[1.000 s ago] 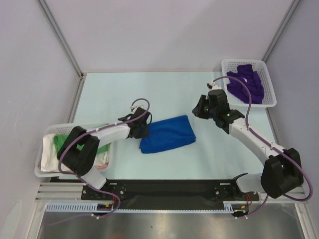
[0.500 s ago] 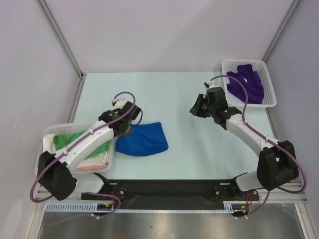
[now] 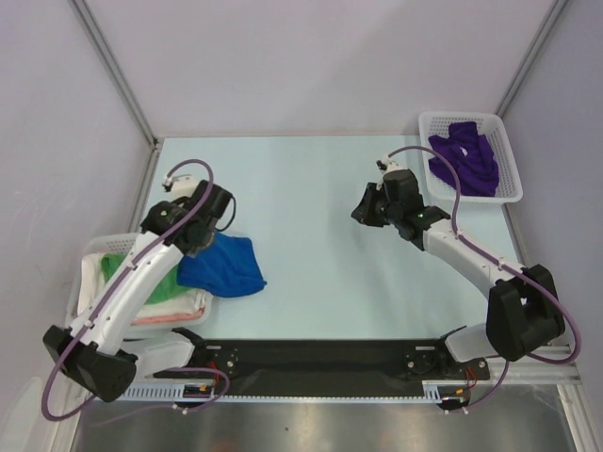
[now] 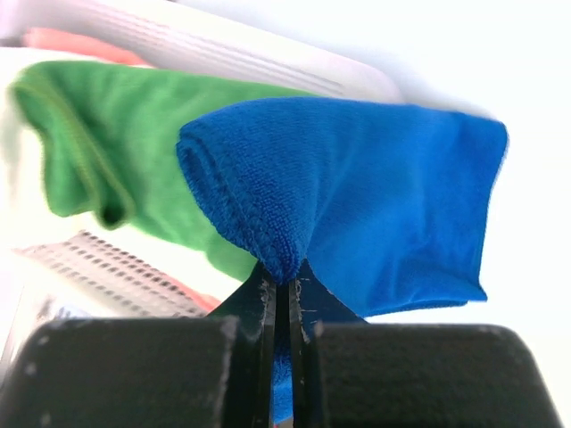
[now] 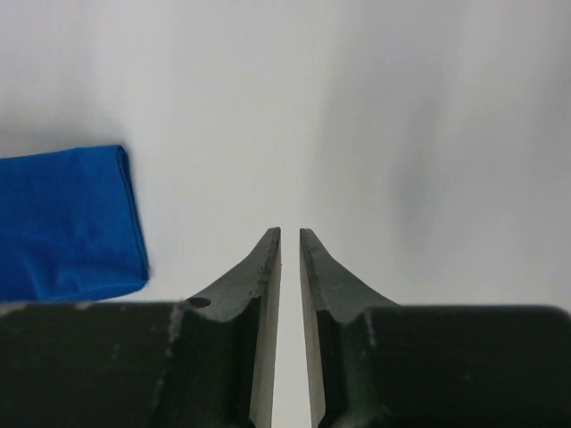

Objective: Fold and stack the towels
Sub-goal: Neatly place the folded towel into the bin

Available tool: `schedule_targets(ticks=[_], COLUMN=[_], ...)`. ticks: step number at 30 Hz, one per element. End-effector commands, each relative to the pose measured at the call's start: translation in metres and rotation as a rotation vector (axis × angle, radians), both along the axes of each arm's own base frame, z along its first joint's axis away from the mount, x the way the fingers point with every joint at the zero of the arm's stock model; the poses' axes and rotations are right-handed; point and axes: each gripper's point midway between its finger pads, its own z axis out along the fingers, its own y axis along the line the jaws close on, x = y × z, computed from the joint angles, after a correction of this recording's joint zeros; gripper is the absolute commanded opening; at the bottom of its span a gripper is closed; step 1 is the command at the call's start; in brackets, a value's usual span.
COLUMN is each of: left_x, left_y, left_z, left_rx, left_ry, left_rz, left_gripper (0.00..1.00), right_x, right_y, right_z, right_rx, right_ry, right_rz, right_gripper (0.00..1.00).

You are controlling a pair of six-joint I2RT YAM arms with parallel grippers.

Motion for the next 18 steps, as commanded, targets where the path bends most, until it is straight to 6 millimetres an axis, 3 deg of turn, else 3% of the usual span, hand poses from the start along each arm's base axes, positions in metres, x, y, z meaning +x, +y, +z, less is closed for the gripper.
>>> schedule_targets(ticks=[1,8,14,18], left_x=[-0.009,-0.006,-0.005,-0.011], left_y=[0.034,0.073,0.096,0.126], left_z=[0.033,0.06,0.053,0.049], left_rx=[0.029,0.078,0.124,0.172], left_ry=[-0.081,-0.132,-0.094,-0.069], left_rz=[0.062,0.136,0.195,0.292], left_gripper=[0.0,0.0,0.0,0.0], right_x=[-0.001,-0.003,-0.004,-0.006], right_y=[0.001,0.001,0.007,0.01], right_z=[0.018,0.023,0.021,0.02], right_rx=[0.021,0.02,0.016,0.011], right_ry=[-0.061,-0.073,-0.072,-0.07], right_rz=[0.009,0.01,0.026,0.035], right_gripper=[0.19,0.18,0.17,0.17])
